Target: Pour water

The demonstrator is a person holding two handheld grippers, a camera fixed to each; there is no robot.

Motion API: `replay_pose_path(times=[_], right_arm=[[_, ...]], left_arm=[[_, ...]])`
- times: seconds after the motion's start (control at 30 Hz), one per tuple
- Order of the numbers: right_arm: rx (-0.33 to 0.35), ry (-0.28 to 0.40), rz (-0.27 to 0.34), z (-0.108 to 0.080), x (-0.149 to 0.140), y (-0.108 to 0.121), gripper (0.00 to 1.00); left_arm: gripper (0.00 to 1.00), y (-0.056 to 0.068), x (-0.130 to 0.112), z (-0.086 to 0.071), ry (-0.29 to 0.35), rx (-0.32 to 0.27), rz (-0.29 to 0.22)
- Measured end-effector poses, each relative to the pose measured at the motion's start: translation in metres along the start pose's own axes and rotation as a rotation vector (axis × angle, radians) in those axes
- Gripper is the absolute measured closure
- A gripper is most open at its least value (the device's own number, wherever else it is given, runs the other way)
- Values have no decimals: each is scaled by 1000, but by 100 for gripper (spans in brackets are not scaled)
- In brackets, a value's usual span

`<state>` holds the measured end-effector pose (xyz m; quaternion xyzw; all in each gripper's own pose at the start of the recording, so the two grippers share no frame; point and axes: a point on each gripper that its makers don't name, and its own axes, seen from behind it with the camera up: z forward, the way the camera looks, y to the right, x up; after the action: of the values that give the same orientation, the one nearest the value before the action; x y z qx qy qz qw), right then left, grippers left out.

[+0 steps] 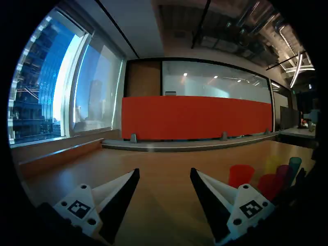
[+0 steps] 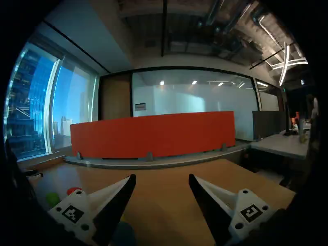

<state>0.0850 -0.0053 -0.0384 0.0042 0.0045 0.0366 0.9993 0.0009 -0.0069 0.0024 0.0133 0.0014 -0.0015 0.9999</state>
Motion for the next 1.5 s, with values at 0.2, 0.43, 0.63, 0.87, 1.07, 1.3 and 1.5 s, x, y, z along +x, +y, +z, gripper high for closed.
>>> replay_pose_path(times=[0.2,0.43,0.63,0.87,1.07,1.3,1.5], right_arm=[[-4,-1,-7,-1,-1,2,1],[-6,3,-4,0,0,5,1],[-4,8,-12,-1,0,6,1],[-8,22,-48,-2,0,10,1],[-11,30,-72,2,-8,12,1],[-1,30,-87,12,-30,6,1],[14,47,-76,19,-41,-2,1]], left_arm=[[9,0,0,0,0,-1,2],[8,1,0,-1,-2,-8,3],[9,2,0,-1,-2,-10,3],[8,2,0,-1,-2,-10,3],[8,2,0,-1,-3,-10,4],[8,2,0,-1,-2,-10,3],[8,3,0,-1,-3,-10,4]])
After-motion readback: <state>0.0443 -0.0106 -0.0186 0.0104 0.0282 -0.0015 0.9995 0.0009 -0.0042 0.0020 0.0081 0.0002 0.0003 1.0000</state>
